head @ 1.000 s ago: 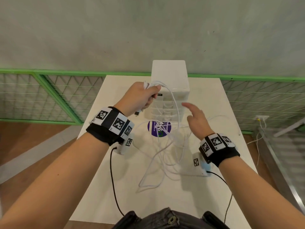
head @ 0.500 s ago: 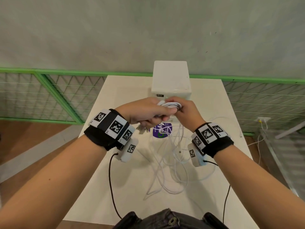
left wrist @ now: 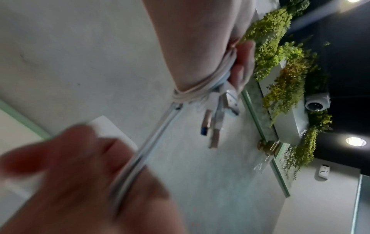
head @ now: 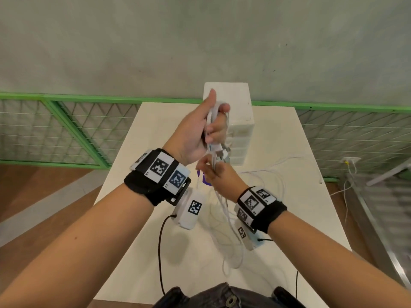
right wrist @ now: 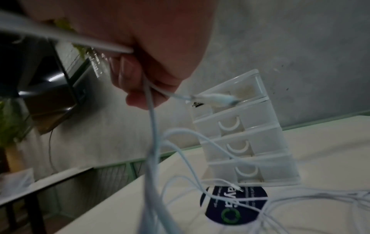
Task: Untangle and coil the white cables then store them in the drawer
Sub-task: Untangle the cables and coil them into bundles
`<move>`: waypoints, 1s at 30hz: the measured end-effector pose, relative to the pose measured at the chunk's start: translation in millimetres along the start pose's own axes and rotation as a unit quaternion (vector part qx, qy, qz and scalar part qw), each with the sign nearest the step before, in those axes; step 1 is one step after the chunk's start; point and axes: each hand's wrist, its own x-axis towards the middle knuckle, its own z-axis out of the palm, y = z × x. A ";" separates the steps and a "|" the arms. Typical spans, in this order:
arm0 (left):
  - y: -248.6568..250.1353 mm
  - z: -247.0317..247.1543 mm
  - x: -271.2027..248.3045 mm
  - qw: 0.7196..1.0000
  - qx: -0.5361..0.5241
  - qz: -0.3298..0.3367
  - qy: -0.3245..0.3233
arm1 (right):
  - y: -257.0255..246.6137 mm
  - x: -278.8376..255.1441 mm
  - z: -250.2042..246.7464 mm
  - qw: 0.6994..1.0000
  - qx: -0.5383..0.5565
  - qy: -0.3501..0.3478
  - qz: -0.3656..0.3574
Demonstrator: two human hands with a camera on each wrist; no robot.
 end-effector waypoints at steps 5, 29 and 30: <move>2.8 -11.5 10.8 0.983 -0.005 0.122 0.134 | 5.7 -16.7 10.9 0.995 -0.074 -0.046 -0.038; 3.5 -43.0 -9.0 0.782 0.608 -0.124 0.061 | 71.8 -20.9 -49.8 0.977 -0.161 0.042 -0.133; 7.5 -46.3 -8.7 0.775 0.619 -0.106 0.076 | 78.7 -23.3 -47.5 0.979 -0.162 0.036 -0.120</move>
